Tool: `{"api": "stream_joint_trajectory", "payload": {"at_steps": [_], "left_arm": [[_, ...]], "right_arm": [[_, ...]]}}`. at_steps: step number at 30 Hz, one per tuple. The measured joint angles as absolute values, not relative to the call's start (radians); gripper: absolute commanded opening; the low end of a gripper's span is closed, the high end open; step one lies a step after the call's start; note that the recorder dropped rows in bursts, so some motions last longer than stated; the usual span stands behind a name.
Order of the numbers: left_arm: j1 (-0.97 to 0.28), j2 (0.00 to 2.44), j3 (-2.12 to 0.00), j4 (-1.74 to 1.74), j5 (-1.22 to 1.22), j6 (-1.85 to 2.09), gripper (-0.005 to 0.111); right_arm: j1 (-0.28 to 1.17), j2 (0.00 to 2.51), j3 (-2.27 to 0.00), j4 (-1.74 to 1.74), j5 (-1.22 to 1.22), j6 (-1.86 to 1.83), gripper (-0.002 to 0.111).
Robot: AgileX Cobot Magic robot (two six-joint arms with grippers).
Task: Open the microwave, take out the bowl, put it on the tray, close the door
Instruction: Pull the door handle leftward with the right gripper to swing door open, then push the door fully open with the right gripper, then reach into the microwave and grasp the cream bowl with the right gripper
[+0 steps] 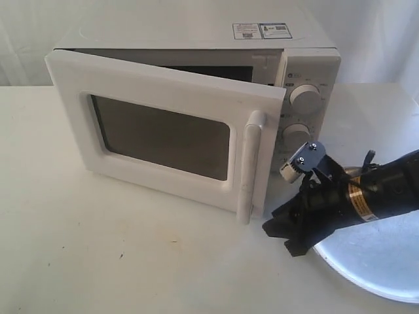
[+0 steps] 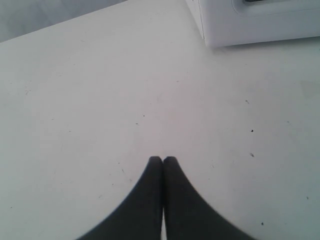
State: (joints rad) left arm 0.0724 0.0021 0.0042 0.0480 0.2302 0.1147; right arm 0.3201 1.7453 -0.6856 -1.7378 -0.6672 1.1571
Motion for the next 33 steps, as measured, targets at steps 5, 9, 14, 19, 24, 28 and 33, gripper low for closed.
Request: {"api": "stream_joint_trajectory", "payload": {"at_steps": [5,9,14,19,24,28,33], "left_arm": [[0.072,0.002,0.004,0.048,0.230,0.115,0.000],[0.072,0.002,0.004,0.048,0.230,0.115,0.000],[0.072,0.002,0.004,0.048,0.230,0.115,0.000],[0.072,0.002,0.004,0.048,0.230,0.115,0.000],[0.072,0.002,0.004,0.048,0.230,0.115,0.000],[0.072,0.002,0.004,0.048,0.230,0.115,0.000],[0.072,0.002,0.004,0.048,0.230,0.115,0.000]], "right_arm": [[0.320,1.646,-0.678,-1.719,-0.489,1.188,0.000],[0.320,1.535,-0.680,-1.662,-0.320,1.196,0.000],[0.320,1.451,-0.739,-1.520,-0.385,1.134,0.000],[0.320,1.451,-0.790,-1.427,-0.692,1.010,0.000],[0.324,1.472,-0.792,-1.628,-1.129,0.820,0.000],[0.329,1.472,-0.792,-1.721,-1.194,0.781,0.000],[0.343,1.475,-0.783,-1.592,-1.110,0.776,0.000]]}}
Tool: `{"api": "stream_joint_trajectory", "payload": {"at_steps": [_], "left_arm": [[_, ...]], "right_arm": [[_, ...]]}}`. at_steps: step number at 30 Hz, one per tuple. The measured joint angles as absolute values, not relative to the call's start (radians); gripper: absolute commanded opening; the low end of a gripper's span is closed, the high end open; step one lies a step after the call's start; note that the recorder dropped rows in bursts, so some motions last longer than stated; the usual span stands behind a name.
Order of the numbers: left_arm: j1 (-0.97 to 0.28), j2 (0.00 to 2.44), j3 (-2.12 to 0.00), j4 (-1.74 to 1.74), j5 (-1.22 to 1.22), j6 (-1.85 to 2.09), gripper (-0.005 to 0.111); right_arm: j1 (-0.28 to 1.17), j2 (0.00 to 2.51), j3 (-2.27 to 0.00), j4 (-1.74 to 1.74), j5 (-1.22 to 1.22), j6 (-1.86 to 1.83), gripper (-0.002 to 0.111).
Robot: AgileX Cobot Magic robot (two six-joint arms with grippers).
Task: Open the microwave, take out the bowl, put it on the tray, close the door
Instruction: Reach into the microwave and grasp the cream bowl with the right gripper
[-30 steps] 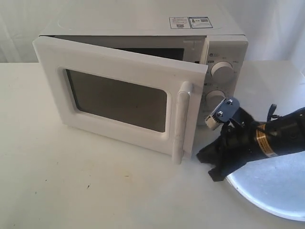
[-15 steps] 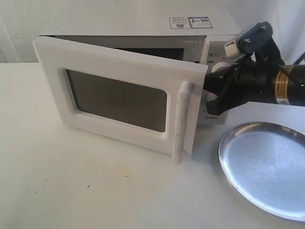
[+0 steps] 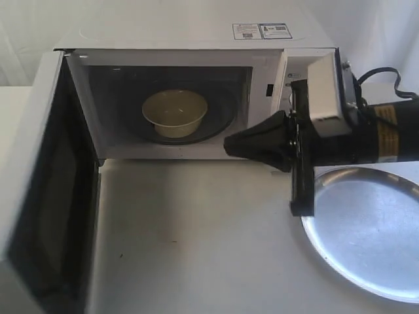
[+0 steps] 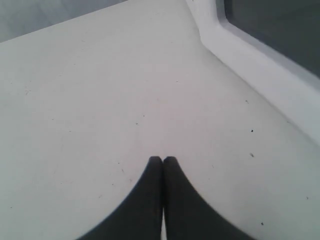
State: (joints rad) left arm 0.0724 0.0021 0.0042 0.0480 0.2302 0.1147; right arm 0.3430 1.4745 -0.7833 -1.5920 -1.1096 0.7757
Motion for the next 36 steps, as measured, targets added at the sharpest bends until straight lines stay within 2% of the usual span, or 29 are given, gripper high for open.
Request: {"api": "stream_joint_trajectory", "payload": {"at_steps": [5,9,11,15,21,24,30,33,36], "left_arm": [[0.072,0.002,0.004,0.058,0.232,0.114,0.000],[0.072,0.002,0.004,0.048,0.232,0.114,0.000],[0.072,0.002,0.004,0.048,0.232,0.114,0.000],[0.072,0.002,0.004,0.048,0.232,0.114,0.000],[0.072,0.002,0.004,0.048,0.232,0.114,0.000],[0.072,0.002,0.004,0.048,0.232,0.114,0.000],[0.072,0.002,0.004,0.048,0.232,0.114,0.000],[0.072,0.002,0.004,0.048,0.232,0.114,0.000],[0.072,0.002,0.004,0.048,0.232,0.114,0.000]], "right_arm": [[0.432,1.544,-0.773,-1.306,-0.930,0.742,0.000],[0.527,1.656,-0.800,-1.074,-0.879,0.568,0.000],[0.563,1.707,-0.831,-0.965,-0.835,0.457,0.004],[0.614,1.819,-0.929,-0.798,-0.767,0.218,0.023],[0.681,2.007,-1.095,-0.766,-0.702,0.027,0.063],[0.702,2.086,-1.187,-0.737,-0.682,-0.024,0.070],[0.706,2.203,-1.383,-0.530,-0.576,-0.038,0.067],[0.710,2.254,-1.452,-0.505,-0.415,-0.041,0.047],[0.721,2.268,-1.460,-0.503,-0.365,-0.041,0.009]]}}
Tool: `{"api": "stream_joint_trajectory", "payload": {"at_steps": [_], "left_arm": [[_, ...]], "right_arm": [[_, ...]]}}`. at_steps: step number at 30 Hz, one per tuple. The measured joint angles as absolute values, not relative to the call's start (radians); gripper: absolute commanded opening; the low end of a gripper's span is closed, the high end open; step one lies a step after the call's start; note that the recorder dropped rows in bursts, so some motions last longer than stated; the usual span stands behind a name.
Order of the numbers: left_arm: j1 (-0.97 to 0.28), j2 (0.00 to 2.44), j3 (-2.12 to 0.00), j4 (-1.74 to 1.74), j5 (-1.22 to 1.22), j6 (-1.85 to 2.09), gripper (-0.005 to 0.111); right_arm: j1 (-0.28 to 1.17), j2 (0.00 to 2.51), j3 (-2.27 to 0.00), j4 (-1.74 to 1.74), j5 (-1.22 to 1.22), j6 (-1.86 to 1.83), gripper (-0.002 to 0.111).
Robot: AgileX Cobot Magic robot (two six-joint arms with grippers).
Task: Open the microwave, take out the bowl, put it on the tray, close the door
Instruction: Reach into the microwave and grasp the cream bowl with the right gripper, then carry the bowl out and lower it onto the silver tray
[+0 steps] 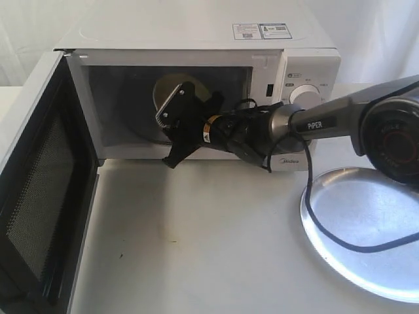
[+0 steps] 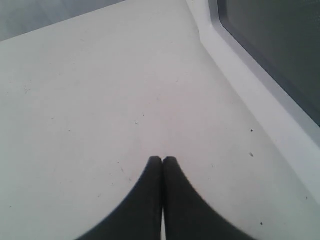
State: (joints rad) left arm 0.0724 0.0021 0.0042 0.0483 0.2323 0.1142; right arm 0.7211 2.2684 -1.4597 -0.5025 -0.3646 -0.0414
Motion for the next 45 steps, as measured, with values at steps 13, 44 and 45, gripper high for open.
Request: {"api": "stream_joint_trajectory", "payload": {"at_steps": [13,44,45], "left_arm": [[0.072,0.002,0.004,0.048,0.232,0.114,0.000],[0.072,0.002,0.004,0.048,0.232,0.114,0.000],[0.072,0.002,0.004,0.048,0.232,0.114,0.000]], "right_arm": [[1.061,1.892,-1.410,-0.418,0.731,-0.126,0.001],[0.936,1.747,-0.907,-0.919,0.930,0.316,0.016],[0.936,1.747,-0.907,-0.919,0.928,0.325,0.020]]}}
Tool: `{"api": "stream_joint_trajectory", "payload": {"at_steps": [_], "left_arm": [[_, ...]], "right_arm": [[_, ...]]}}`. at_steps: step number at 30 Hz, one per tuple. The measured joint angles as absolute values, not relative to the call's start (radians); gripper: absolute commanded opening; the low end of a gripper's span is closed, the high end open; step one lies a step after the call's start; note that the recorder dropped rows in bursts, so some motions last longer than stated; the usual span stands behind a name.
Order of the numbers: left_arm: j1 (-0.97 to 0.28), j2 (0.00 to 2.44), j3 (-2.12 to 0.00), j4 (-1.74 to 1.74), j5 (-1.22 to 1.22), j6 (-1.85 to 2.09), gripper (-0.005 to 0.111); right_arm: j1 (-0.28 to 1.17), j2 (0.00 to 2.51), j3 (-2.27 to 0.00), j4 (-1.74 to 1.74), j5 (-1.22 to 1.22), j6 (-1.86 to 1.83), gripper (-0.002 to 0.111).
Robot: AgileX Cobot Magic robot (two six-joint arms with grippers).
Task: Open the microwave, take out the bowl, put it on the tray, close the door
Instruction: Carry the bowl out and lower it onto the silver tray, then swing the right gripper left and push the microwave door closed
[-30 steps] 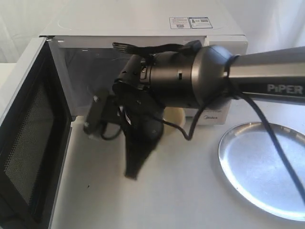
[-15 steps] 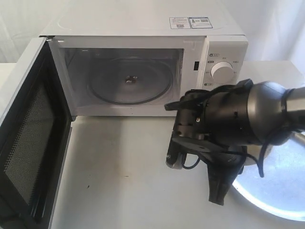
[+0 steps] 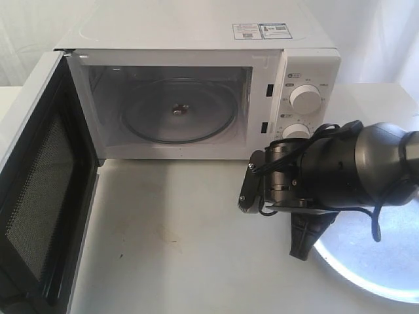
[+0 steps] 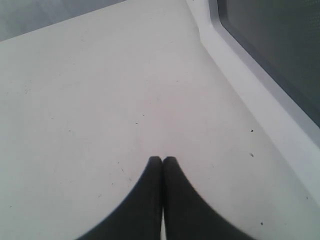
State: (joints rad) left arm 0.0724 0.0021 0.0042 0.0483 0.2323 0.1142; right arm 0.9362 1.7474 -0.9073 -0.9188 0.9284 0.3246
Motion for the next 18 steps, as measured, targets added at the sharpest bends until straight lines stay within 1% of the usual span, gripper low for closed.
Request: {"api": "stream_joint_trajectory", "payload": {"at_steps": [6,7,8,10,13,16,18], "left_arm": [[0.072,0.002,0.004,0.048,0.232,0.114,0.000],[0.072,0.002,0.004,0.048,0.232,0.114,0.000],[0.072,0.002,0.004,0.048,0.232,0.114,0.000],[0.072,0.002,0.004,0.048,0.232,0.114,0.000],[0.072,0.002,0.004,0.048,0.232,0.114,0.000],[0.072,0.002,0.004,0.048,0.232,0.114,0.000],[0.072,0.002,0.004,0.048,0.232,0.114,0.000]], "right_arm": [[0.936,1.747,-0.906,-0.923,0.923,0.366,0.053],[0.936,1.747,-0.906,-0.925,0.923,0.368,0.056],[0.936,1.747,-0.906,-0.925,0.923,0.370,0.056],[0.936,1.747,-0.906,-0.927,0.921,0.374,0.053],[0.936,1.747,-0.906,-0.927,0.921,0.374,0.043],[0.938,1.739,-0.906,-0.927,0.921,0.381,0.031],[0.950,1.723,-0.906,-0.927,0.917,0.387,0.021]]}}
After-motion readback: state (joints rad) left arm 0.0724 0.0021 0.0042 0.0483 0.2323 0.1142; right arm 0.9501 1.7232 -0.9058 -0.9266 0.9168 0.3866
